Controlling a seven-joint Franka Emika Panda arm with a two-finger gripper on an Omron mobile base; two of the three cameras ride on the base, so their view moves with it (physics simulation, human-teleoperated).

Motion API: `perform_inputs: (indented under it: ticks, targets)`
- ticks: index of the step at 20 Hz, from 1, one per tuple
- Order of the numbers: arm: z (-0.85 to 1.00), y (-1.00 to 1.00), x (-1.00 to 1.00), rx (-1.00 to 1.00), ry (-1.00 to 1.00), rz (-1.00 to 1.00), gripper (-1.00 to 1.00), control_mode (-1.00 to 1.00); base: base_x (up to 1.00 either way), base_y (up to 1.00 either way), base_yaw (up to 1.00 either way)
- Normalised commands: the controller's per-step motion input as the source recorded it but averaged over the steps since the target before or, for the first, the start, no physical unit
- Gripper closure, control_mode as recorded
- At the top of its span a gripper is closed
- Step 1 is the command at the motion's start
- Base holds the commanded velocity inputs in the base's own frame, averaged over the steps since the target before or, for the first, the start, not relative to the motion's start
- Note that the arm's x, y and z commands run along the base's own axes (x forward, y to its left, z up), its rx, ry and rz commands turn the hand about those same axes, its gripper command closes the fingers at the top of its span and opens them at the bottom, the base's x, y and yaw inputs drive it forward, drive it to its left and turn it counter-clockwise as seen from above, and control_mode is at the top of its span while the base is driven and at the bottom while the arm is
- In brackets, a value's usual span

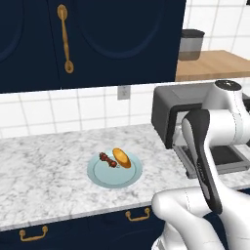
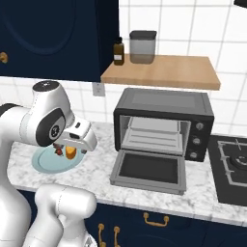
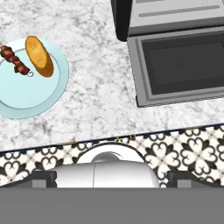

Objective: Pick up the kebab skewer and baguette bread, and place them inside the toaster oven. Close the toaster oven door and start by setting the timer.

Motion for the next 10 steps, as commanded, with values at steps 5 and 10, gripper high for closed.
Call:
perform_inputs:
  ticks: [5, 10]
  targets:
    - [0.0, 0.0, 0.0, 0.0, 0.0, 0.0, -1.0, 1.0, 0.12, -0.01, -0.1]
    - [0.0, 0.0, 0.0, 0.0, 0.0, 0.0, -1.0, 1.0, 0.0, 0.01, -0.09]
